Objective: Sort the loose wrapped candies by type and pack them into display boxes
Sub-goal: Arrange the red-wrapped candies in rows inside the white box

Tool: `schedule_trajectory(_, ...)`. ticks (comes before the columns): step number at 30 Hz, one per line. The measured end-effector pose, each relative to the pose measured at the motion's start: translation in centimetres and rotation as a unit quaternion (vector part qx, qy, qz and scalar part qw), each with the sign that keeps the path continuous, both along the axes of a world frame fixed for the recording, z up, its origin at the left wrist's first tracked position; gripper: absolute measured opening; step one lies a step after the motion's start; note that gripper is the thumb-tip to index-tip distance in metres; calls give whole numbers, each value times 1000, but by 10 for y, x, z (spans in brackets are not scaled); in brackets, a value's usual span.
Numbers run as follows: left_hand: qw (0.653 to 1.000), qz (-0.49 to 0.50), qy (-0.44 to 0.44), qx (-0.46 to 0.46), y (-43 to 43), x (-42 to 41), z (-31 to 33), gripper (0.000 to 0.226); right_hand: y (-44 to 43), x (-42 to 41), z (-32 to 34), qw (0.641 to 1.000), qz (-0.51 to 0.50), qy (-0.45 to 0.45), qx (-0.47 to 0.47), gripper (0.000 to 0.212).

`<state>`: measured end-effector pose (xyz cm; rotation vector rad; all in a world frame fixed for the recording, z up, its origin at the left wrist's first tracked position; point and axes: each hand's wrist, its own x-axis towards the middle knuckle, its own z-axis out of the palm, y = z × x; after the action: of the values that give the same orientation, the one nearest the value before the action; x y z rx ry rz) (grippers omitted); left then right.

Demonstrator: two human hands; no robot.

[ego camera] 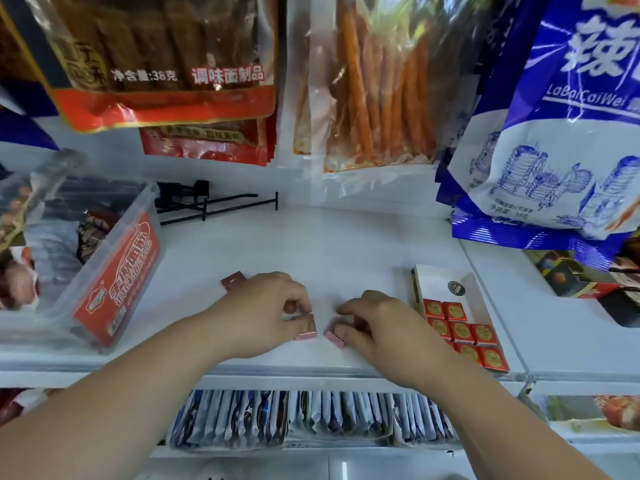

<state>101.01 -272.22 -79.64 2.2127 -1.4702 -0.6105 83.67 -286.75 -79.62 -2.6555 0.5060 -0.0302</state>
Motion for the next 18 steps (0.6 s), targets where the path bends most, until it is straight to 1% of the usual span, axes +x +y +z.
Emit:
schedule_trajectory(3,998,-44,32,18,3,4,4,36,-9,-6,5,999,24,37,10,62)
schedule_trajectory(5,996,-76,32,39,4,6,4,50,-13,-9,6,998,30,47,12,68)
schedule_trajectory(6,995,-84,26,44,4,5,4,53,-12,-10,5,998,30,43,16,68)
schedule_trajectory(8,995,-85,20,41,3,5,3,49,-10,-9,1,999,29,25,21,64)
schedule_trajectory(11,997,-69,12,22,1,5,0,34,-8,-6,-1,999,30,0,29,50)
schedule_trajectory(13,999,-48,-12,7,-1,4,-2,22,-6,-5,-2,999,21,-6,28,39)
schedule_trajectory(14,999,-32,-24,5,-1,2,-1,24,-5,-4,-2,1000,12,-5,14,36)
schedule_trajectory(15,999,-17,-33,5,-2,0,-1,31,-3,-4,-2,1000,-2,-2,-7,37)
schedule_trajectory(18,999,-10,-46,16,-2,-2,1,47,0,-3,-1,997,-33,13,-65,57)
